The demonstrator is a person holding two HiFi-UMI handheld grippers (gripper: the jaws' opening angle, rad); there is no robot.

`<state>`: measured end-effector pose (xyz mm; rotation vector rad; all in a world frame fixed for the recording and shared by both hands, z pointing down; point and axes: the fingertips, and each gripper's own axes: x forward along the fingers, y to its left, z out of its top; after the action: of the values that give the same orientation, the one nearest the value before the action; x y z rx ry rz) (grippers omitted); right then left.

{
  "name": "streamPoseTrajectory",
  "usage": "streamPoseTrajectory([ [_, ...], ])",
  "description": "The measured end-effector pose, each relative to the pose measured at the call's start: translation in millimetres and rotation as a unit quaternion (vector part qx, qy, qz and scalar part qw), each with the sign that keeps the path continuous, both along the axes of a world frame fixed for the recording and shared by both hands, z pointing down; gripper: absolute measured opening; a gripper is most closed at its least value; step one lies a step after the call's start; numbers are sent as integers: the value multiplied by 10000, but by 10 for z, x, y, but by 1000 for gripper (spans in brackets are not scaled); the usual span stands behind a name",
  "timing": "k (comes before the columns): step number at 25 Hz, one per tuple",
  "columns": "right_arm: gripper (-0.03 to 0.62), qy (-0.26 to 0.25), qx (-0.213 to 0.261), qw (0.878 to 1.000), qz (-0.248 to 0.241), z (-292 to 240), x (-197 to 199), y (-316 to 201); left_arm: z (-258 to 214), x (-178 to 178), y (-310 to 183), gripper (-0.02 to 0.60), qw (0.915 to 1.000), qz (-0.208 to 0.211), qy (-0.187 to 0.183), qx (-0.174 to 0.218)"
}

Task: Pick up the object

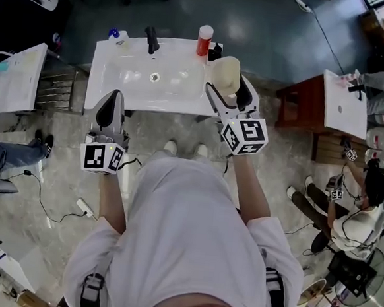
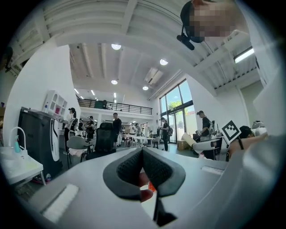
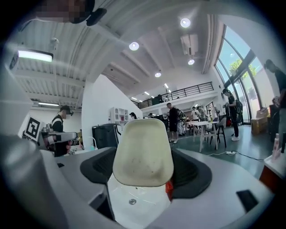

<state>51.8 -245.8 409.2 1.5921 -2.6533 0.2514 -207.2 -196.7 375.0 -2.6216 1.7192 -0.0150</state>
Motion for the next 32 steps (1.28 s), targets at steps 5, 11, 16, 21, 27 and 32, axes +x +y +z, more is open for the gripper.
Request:
streamPoseTrajectory([
  [5, 382, -48, 410, 9991, 46, -369, 48, 110, -243, 180, -58, -2, 9994, 273, 149, 170],
  [11, 380, 72, 690, 9976, 59, -565, 72, 203, -362, 367, -86, -2, 9980, 536, 176, 297],
  [16, 380, 170, 817, 9965, 95, -641, 77, 246, -421, 457, -100, -2, 9969, 686, 198, 344],
  [21, 380, 95, 854, 9962, 125, -650, 122, 249, -435, 512, -107, -2, 9962, 770, 215, 336],
  [27, 380, 228, 770, 9965, 235, -501, 231, 184, -335, 589, -133, -2, 9952, 954, 139, 192],
  [32, 380, 234, 798, 9962, 261, -489, 250, 97, -308, 607, -279, -2, 9948, 1001, 20, 171],
])
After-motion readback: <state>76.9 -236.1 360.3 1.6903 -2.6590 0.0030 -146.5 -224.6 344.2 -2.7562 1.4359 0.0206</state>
